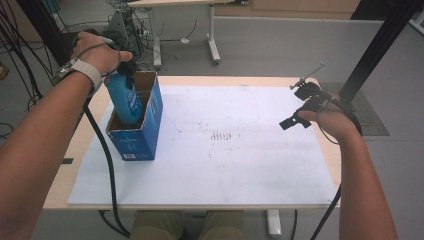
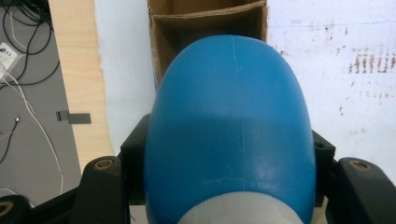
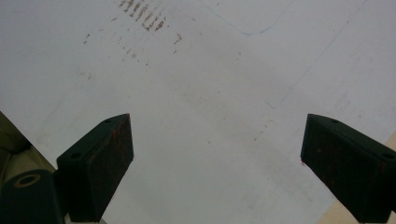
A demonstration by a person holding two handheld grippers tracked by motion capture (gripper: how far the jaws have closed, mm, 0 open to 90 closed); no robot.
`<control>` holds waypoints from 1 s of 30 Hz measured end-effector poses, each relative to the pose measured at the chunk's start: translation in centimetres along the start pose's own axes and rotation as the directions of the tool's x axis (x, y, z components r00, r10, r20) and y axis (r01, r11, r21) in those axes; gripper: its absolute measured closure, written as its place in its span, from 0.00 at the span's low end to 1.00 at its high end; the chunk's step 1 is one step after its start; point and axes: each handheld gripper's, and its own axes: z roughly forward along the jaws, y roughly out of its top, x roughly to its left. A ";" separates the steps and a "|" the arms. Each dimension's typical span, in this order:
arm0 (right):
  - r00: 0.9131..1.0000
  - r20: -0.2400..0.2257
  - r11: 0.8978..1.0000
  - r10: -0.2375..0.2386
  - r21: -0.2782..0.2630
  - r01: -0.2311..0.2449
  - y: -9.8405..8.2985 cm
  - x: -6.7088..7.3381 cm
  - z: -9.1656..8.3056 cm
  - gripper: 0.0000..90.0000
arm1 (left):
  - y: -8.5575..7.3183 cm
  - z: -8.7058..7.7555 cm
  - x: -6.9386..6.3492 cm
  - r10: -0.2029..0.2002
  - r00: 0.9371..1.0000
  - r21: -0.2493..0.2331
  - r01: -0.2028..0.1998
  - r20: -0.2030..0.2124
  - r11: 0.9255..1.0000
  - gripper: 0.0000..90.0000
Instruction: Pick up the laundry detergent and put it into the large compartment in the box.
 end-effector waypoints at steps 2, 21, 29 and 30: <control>1.000 -0.001 1.000 0.000 0.000 0.000 0.0 0.0 0.1 0.10 | 0.0 0.3 0.0 0.002 1.000 0.000 -0.002 -0.001 1.000 0.43; 1.000 -0.002 1.000 0.002 0.001 -0.002 -0.1 0.0 0.3 0.10 | -0.1 2.1 0.5 0.001 1.000 -0.007 -0.001 0.010 1.000 0.43; 1.000 -0.004 1.000 0.003 0.004 -0.003 0.0 0.0 0.5 0.10 | -0.1 3.5 0.5 0.001 1.000 -0.005 -0.001 0.018 1.000 0.43; 1.000 -0.004 1.000 0.003 0.004 -0.003 -0.1 0.0 0.5 0.10 | -0.1 3.6 0.5 0.002 1.000 -0.005 -0.002 0.018 1.000 0.43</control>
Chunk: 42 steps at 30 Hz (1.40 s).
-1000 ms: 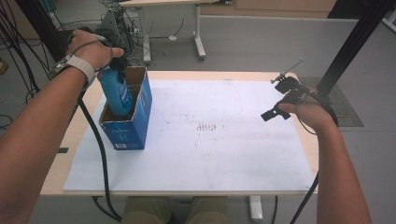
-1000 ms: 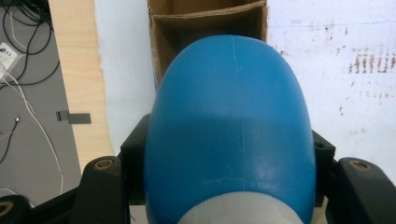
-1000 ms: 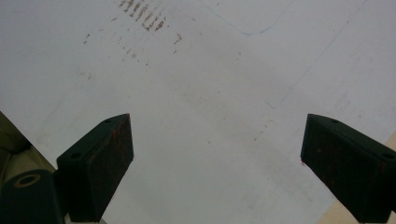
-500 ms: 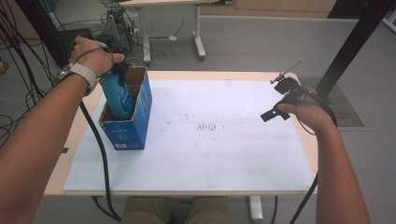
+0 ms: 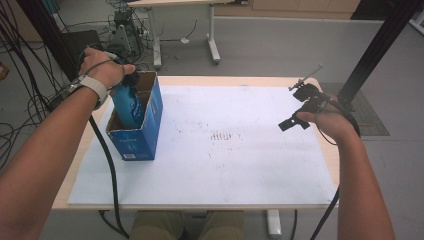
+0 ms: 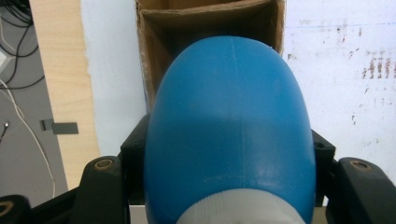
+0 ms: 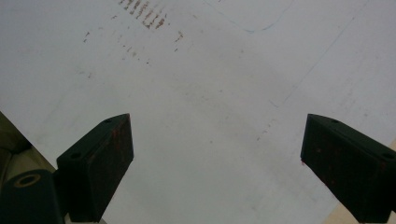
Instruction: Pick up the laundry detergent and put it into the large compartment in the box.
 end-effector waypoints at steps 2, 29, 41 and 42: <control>1.000 0.001 1.000 -0.001 0.001 0.001 0.0 0.0 0.0 0.10 | -0.1 0.2 0.0 -0.002 1.000 -0.004 0.002 0.000 1.000 0.43; 1.000 -0.004 1.000 0.011 0.004 -0.011 -0.4 -0.2 0.4 0.10 | 0.1 2.9 -0.5 0.000 1.000 0.008 0.000 -0.009 1.000 0.43; 1.000 -0.005 1.000 0.013 0.007 -0.013 -0.5 -0.3 0.5 0.10 | 0.1 3.9 -0.6 0.005 1.000 0.017 -0.005 -0.011 1.000 0.43; 1.000 -0.005 1.000 0.014 0.007 -0.014 -0.4 -0.3 0.5 0.10 | 0.2 4.0 -0.7 0.006 1.000 0.020 -0.006 -0.013 1.000 0.43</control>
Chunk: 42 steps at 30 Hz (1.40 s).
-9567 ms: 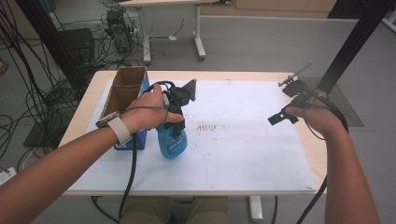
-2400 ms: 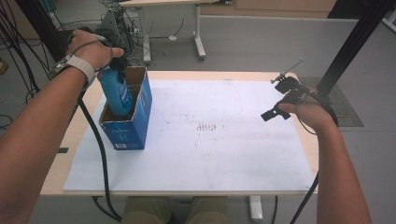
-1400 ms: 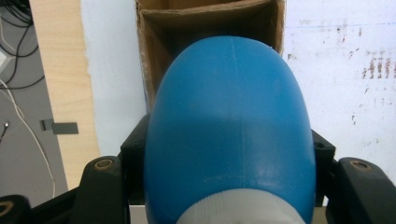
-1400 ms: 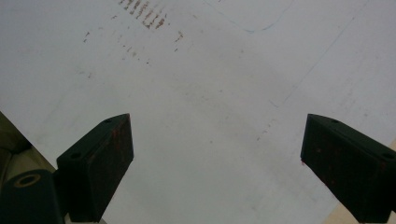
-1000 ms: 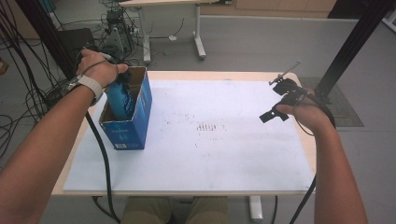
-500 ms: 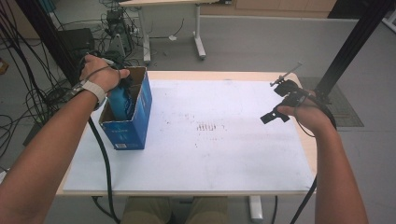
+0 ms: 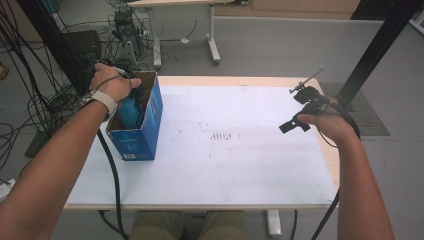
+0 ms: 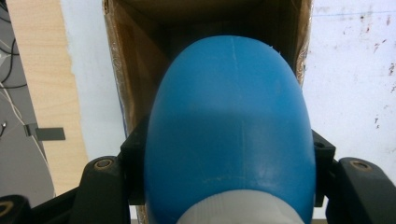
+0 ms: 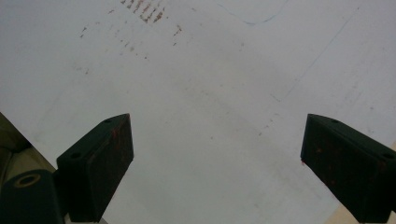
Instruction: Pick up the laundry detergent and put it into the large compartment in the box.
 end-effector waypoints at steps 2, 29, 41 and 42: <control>1.000 -0.001 1.000 -0.002 0.001 0.002 0.1 0.0 0.0 0.10 | 0.0 0.2 0.0 0.001 1.000 0.003 -0.001 0.001 1.000 0.43; 1.000 0.000 1.000 0.007 0.005 -0.007 -0.2 -0.1 0.1 0.10 | 0.1 1.9 0.2 0.006 1.000 0.011 -0.006 0.004 1.000 0.43; 1.000 -0.001 1.000 0.012 0.008 -0.012 -0.3 -0.1 0.1 0.10 | 0.2 2.7 0.4 0.006 1.000 0.018 -0.007 0.015 1.000 0.43; 1.000 -0.002 1.000 0.012 0.008 -0.012 -0.3 -0.1 0.1 0.10 | 0.2 2.9 0.5 0.008 1.000 0.018 -0.008 0.016 1.000 0.43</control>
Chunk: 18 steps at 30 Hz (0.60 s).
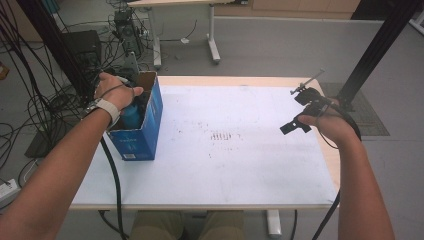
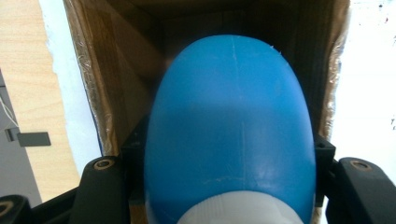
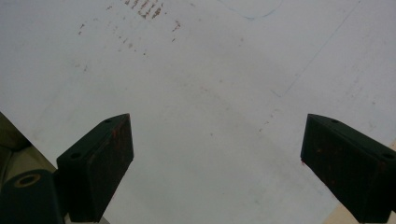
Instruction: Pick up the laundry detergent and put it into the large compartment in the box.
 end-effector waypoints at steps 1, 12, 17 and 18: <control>1.000 0.000 1.000 0.000 0.001 0.000 0.0 0.0 0.0 0.10 | 0.0 0.2 0.0 0.001 1.000 0.004 -0.001 -0.002 1.000 0.43; 1.000 -0.001 1.000 0.003 0.001 -0.003 -0.2 -0.1 0.1 0.10 | 0.1 1.0 0.0 0.002 1.000 0.009 -0.002 0.001 1.000 0.43; 1.000 -0.001 1.000 0.007 0.006 -0.007 -0.3 -0.1 0.2 0.10 | 0.0 1.6 0.1 -0.001 1.000 0.009 0.001 0.002 1.000 0.43; 1.000 -0.002 1.000 0.008 0.005 -0.008 -0.3 -0.1 0.2 0.10 | 0.2 1.7 0.1 0.001 1.000 0.016 -0.001 0.000 1.000 0.43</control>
